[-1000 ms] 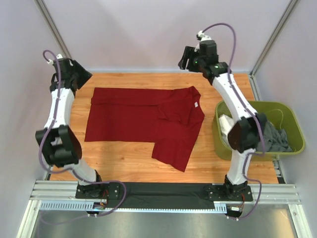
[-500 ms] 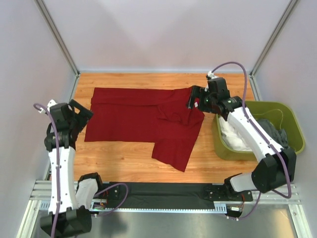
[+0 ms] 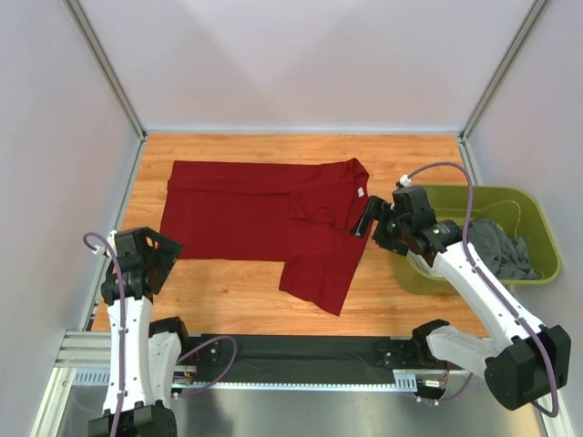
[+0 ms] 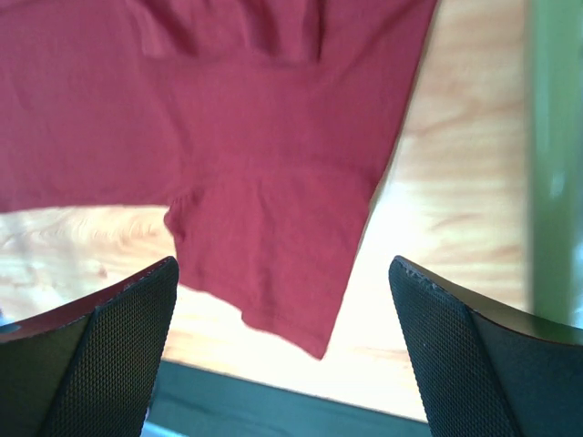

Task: Fold and stack the t-shirts
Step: Fold the tshirt

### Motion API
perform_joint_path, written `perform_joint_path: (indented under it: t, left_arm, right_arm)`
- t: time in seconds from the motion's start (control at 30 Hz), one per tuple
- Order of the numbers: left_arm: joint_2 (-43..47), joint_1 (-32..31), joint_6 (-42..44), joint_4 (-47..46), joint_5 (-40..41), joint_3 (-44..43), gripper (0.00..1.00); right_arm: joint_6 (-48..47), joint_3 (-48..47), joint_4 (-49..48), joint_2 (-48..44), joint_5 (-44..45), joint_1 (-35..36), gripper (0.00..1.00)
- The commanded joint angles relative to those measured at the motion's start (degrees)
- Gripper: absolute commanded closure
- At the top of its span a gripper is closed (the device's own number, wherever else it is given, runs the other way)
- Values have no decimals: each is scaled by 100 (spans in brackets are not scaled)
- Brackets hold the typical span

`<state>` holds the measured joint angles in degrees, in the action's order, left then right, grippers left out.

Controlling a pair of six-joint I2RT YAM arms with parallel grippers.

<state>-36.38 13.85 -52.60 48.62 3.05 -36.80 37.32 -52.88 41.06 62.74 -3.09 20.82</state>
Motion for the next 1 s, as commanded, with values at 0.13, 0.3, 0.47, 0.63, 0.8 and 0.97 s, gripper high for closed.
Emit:
perform_joint_path:
  t: [0.13, 0.3, 0.47, 0.63, 0.8, 0.97]
  left_arm:
    - [-202, 22, -146, -449, -235, 216, 4]
    - [-536, 22, -66, -661, -270, 296, 5]
    - [-914, 22, -75, -959, -261, 322, 6]
    - [-1248, 22, 65, -1240, -410, 217, 7]
    - [-1784, 22, 110, -1461, -481, 243, 8]
    - [-2293, 22, 180, -1566, -323, 296, 8]
  right_arm:
    - [232, 489, 139, 45, -7, 71, 0]
    - [197, 236, 244, 449, 299, 370, 0]
    - [258, -99, 640, 546, 1099, 922, 0]
    - [399, -450, 1166, 468, 1960, 1354, 0]
    - [653, -724, 1449, 160, 2244, 1530, 0]
    - [1145, -627, 1563, 387, 2059, 1846, 1]
